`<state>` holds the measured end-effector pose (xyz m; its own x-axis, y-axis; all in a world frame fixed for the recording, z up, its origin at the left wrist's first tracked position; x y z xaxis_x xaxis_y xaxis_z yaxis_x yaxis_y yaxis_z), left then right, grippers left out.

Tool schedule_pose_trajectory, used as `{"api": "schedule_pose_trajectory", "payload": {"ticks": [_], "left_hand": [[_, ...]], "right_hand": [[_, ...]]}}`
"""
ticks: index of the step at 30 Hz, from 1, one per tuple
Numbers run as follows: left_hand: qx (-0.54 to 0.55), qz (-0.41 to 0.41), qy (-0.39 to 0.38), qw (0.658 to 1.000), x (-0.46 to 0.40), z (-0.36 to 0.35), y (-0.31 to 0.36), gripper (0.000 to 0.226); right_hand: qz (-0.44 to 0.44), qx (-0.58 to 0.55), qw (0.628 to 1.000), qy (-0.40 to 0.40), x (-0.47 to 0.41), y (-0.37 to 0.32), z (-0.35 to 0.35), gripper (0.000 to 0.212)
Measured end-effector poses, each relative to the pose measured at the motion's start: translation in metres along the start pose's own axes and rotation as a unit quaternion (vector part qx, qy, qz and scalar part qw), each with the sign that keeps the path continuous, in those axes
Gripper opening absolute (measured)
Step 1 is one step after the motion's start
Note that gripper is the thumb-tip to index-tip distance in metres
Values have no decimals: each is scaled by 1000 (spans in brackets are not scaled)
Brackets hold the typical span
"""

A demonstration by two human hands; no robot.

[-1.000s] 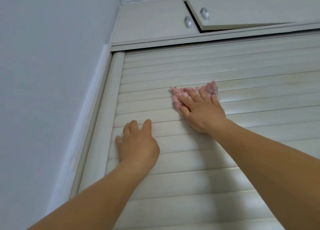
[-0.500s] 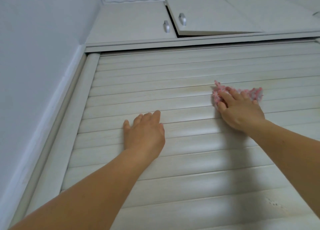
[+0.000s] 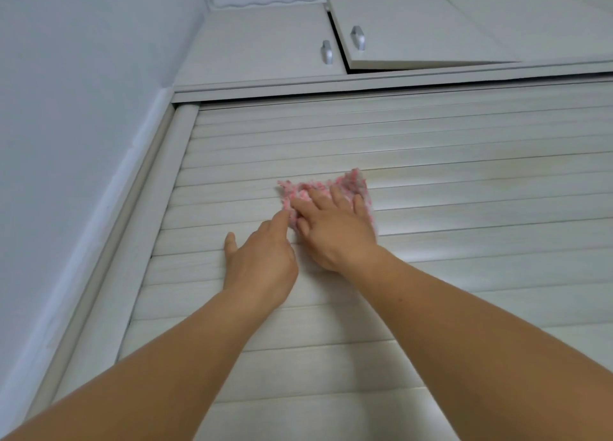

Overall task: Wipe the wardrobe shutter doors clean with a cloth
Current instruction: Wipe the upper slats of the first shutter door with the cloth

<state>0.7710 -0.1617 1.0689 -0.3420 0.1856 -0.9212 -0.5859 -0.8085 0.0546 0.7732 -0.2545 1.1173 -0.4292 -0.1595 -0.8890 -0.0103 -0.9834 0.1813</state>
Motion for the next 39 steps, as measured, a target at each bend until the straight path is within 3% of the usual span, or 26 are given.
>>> {"api": "schedule_pose_trajectory", "payload": {"ticks": [4,11,15,21,26,28,33,39], "left_hand": [[8,1,2,1000,-1,2,-5,47],[-16,-18,9,1000,-4,6,-12,46],[-20,-31,3,999,-5,6,-19,45],[1,-50,21,999,-6,13,-29,49],[-5,-50,45,998,-5,15,-32,51],[-18,-50,60,997,-4,17,-30,50],[-42,-49,86,994,-2,20,-27,43],[-39,-58,95,993,-1,20,-28,43]], "right_hand": [[3,24,999,38,9,37,13,48],[-171,26,983,66,33,147,34,52],[-239,-17,969,61,27,159,36,51],[-141,19,984,104,-6,94,43,42],[-10,-12,997,82,-36,3,25,46],[2,2,996,84,-39,-6,27,43],[-45,55,990,119,-20,45,45,42],[-212,51,969,113,20,162,69,45]]}}
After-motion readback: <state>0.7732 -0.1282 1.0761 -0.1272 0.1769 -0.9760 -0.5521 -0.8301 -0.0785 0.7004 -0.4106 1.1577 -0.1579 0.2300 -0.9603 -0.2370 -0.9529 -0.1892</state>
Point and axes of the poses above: each hand's wrist, its own x-axis away from the middle knuckle, its own z-axis out of the back of the hand, y = z × x, the point moved 10 cm from there along -x, towards the middle knuckle, and after that the axes turned 12 degrees about -y, right-handed, at the moved point
